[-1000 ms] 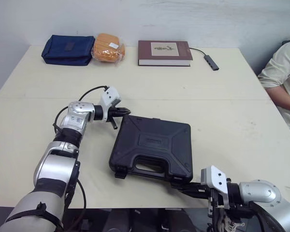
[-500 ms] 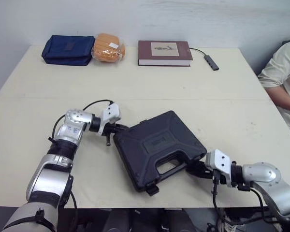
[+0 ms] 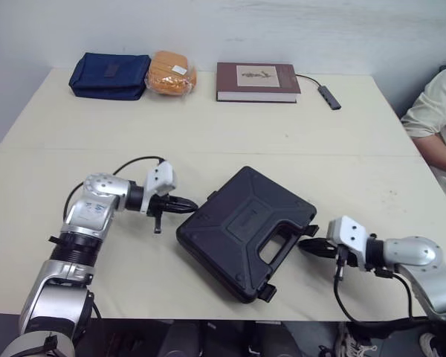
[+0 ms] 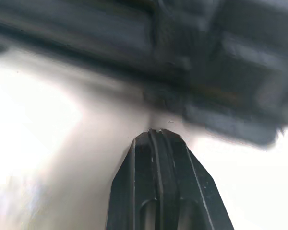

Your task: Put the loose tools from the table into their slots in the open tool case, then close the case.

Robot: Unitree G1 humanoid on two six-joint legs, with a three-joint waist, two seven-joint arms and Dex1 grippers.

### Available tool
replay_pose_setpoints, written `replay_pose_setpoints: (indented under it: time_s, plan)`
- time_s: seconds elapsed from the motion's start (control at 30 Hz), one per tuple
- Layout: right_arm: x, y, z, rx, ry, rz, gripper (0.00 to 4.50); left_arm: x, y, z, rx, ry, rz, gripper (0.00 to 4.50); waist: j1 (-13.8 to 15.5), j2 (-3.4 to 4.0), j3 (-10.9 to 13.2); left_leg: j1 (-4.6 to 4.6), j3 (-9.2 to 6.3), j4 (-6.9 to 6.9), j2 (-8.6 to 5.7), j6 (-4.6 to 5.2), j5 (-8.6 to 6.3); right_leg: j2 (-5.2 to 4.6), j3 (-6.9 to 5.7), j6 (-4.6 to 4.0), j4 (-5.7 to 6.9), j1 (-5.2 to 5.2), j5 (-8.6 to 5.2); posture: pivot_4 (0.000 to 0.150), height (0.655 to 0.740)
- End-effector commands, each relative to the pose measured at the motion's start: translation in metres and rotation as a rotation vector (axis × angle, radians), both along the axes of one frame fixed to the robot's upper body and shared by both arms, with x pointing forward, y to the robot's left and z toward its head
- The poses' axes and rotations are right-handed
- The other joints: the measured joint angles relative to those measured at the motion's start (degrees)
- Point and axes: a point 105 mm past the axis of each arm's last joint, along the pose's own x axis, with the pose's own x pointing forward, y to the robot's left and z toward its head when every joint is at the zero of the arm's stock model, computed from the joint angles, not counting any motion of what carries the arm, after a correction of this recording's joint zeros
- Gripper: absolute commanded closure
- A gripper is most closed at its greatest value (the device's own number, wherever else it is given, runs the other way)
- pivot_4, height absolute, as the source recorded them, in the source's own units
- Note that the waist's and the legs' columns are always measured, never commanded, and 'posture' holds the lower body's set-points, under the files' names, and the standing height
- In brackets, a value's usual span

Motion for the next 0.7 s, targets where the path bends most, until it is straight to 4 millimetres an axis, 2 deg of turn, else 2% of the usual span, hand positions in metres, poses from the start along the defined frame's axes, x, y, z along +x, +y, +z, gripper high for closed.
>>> replay_pose_setpoints:
  time_s: [0.03,0.13,0.23,0.33,0.43,0.6,0.7]
  plan:
    - [-0.008,-0.012,0.017,0.042,0.005,-0.127,4.5,-0.002,-0.042,0.055,-0.14,-0.072,-0.095,4.43,0.5,0.02,0.01,-0.12,-0.16,0.01,-0.05,0.05,0.04,-0.05,-0.09,0.0,0.0,-0.02,0.0,0.15,0.74]
    - [-0.009,-0.014,0.024,0.093,0.002,-0.229,4.5,-0.004,-0.078,0.069,-0.178,-0.081,-0.172,4.43,0.71,0.02,0.01,-0.16,-0.2,0.08,-0.12,0.08,0.04,-0.08,-0.1,0.07,-0.03,0.03,0.04,0.15,0.74]
    - [-0.008,-0.015,0.029,0.13,0.0,-0.303,4.5,-0.008,-0.102,0.071,-0.182,-0.087,-0.247,4.43,0.06,0.03,0.01,-0.14,-0.15,0.03,-0.15,0.08,0.05,-0.05,-0.09,0.1,-0.07,0.04,0.06,0.15,0.74]
    - [-0.009,-0.01,0.036,0.17,-0.015,-0.344,4.5,-0.012,-0.139,0.058,-0.132,-0.107,-0.37,4.43,-0.17,0.03,0.01,-0.08,-0.12,-0.07,-0.09,-0.02,0.12,0.11,-0.05,0.1,-0.07,0.01,0.05,0.15,0.74]
    - [-0.013,-0.002,0.039,0.187,-0.011,-0.349,4.5,-0.01,-0.162,0.046,-0.101,-0.094,-0.421,4.43,-0.1,0.04,0.01,-0.08,-0.11,-0.05,-0.08,-0.05,0.19,0.14,-0.05,0.1,-0.04,-0.03,0.05,0.15,0.74]
    - [-0.016,0.004,0.04,0.186,-0.01,-0.356,4.5,-0.01,-0.191,0.036,-0.086,-0.067,-0.466,4.43,-0.06,0.03,0.01,-0.1,-0.09,-0.07,-0.09,0.01,0.16,0.13,0.0,0.1,-0.12,-0.06,0.05,0.15,0.74]
    - [-0.017,0.007,0.04,0.18,-0.011,-0.367,4.5,-0.013,-0.2,0.022,-0.027,-0.057,-0.504,4.43,-0.05,0.03,0.01,-0.11,-0.09,-0.09,-0.1,0.03,0.15,0.12,0.0,0.1,-0.11,-0.07,0.05,0.15,0.74]
